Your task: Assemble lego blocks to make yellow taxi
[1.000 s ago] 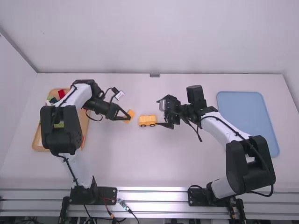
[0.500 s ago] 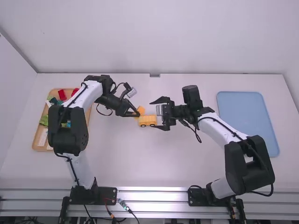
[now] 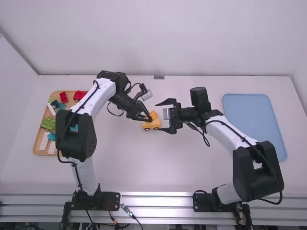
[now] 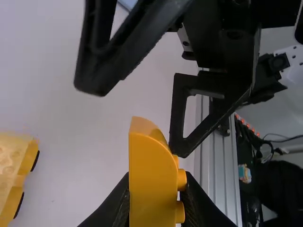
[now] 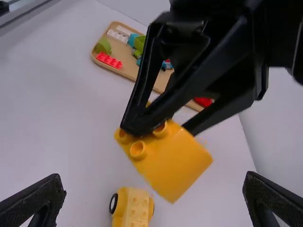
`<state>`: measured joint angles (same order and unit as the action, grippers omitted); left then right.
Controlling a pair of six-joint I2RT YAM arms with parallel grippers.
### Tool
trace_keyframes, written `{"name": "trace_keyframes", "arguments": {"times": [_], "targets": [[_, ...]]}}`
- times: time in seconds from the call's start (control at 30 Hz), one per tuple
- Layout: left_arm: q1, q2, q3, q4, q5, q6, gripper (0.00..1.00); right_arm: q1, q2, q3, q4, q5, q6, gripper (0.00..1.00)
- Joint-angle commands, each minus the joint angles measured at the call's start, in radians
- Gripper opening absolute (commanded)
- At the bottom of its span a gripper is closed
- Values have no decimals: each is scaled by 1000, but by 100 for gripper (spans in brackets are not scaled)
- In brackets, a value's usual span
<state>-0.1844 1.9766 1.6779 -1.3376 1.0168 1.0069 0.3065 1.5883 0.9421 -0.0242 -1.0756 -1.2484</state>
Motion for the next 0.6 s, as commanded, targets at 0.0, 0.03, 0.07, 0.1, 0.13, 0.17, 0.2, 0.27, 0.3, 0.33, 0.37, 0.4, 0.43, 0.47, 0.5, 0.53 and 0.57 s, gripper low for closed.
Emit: {"name": "trace_keyframes", "arguments": {"times": [0.0,0.03,0.07,0.1,0.13,0.17,0.2,0.27,0.3,0.33,0.37,0.4,0.43,0.47,0.5,0.53,0.57], "targets": [[-13,9,-33,5,20,21,22,-1,-48,-5,-25,-46,-64,99],[-13,9,-40,11,20,21,22,-1,-58,-5,-49,-47,-92,99],[-10,9,-46,9,23,9,20,-1,-71,-5,-76,-41,-121,100],[-8,9,-46,6,24,8,18,-1,-80,-5,-95,-37,-137,100],[-5,9,-46,4,24,9,18,-1,-86,-5,-108,-34,-148,100],[-5,9,-46,1,24,13,18,1,-95,-5,-126,-26,-172,100],[-7,9,-46,-11,24,29,18,2,-107,-5,-146,-22,-192,98],[-6,9,-44,-37,60,73,19,0,-127,-5,-197,-19,-237,96],[-6,9,-43,-45,67,88,19,-2,-130,-5,-208,-19,-246,96],[-7,9,-43,-62,77,112,21,-8,-134,-5,-231,-18,-272,96],[-10,9,-44,-82,80,136,22,-15,-137,-5,-248,-26,-285,96],[-16,9,-45,-98,84,153,21,-19,-137,-5,-259,-31,-296,96],[-19,9,-48,-113,90,172,22,-23,-137,-5,-272,-34,-310,96],[-20,9,-49,-120,92,183,22,-24,-137,-5,-276,-36,-314,96],[-18,9,-51,-134,96,205,22,-26,-137,-5,-285,-43,-327,96],[-20,9,-54,-148,104,225,22,-25,-137,-5,-295,-49,-335,96],[-21,9,-56,-151,105,229,22,-26,-137,-5,-298,-50,-339,96]]}}
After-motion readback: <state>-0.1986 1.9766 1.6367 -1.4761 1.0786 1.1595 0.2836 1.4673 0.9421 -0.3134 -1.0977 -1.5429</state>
